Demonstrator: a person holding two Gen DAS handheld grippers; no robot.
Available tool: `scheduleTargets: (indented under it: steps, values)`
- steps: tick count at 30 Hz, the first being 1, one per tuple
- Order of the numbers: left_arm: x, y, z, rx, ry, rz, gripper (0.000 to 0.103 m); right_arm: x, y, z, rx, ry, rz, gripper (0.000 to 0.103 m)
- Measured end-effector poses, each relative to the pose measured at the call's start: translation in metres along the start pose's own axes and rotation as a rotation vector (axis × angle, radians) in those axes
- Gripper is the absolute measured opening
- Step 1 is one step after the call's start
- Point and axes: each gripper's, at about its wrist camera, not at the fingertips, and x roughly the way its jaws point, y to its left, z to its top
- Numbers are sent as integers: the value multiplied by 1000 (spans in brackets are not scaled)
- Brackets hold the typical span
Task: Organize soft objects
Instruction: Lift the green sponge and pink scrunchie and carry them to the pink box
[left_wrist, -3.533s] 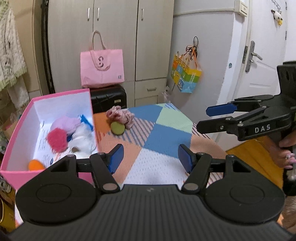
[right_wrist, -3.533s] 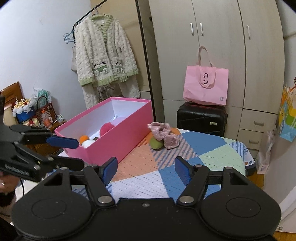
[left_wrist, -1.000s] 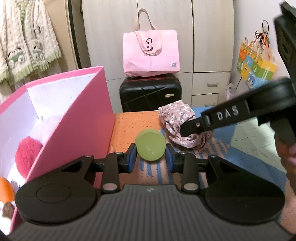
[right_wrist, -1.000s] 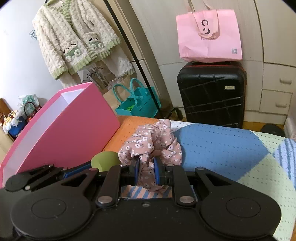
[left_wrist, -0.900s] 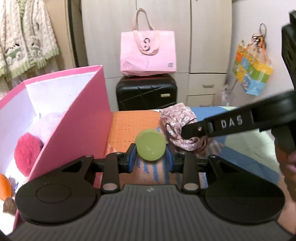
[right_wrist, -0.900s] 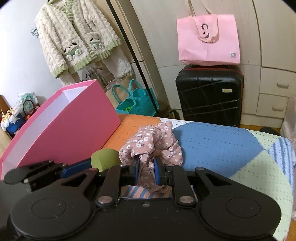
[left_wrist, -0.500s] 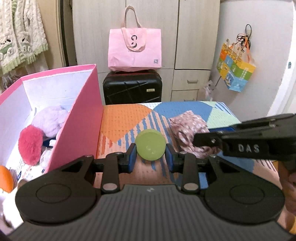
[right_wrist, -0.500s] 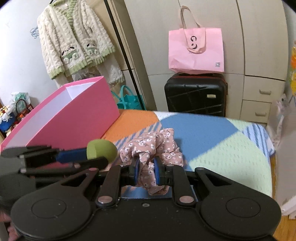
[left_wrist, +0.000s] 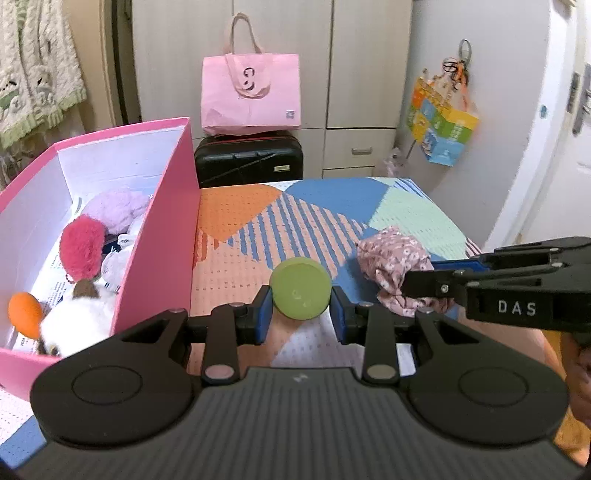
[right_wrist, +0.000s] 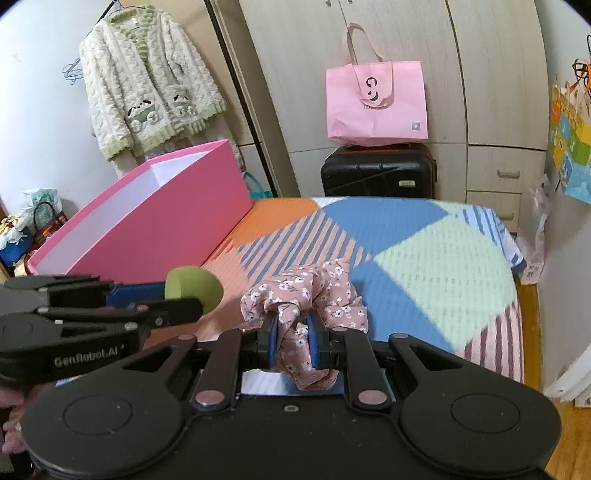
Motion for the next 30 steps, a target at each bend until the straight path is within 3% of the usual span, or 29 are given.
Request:
scheduleTargets:
  steps: [6, 11, 24, 26, 30]
  values:
    - [-17, -2, -14, 39, 47, -49, 32, -17, 18, -23, -7, -8, 7, 20]
    - [-39, -5, -27, 61, 69, -141, 32, -31, 35, -31, -34, 20, 46, 20]
    - [-88, 45, -51, 29, 169, -189, 32, -53, 84, -28, -118, 78, 198, 17]
    - [-88, 55, -53, 5, 176, -179, 32, -50, 92, -26, -145, 75, 192, 13]
    - [-89, 65, -57, -4, 138, -158, 32, -36, 102, -36, -202, 72, 94, 16]
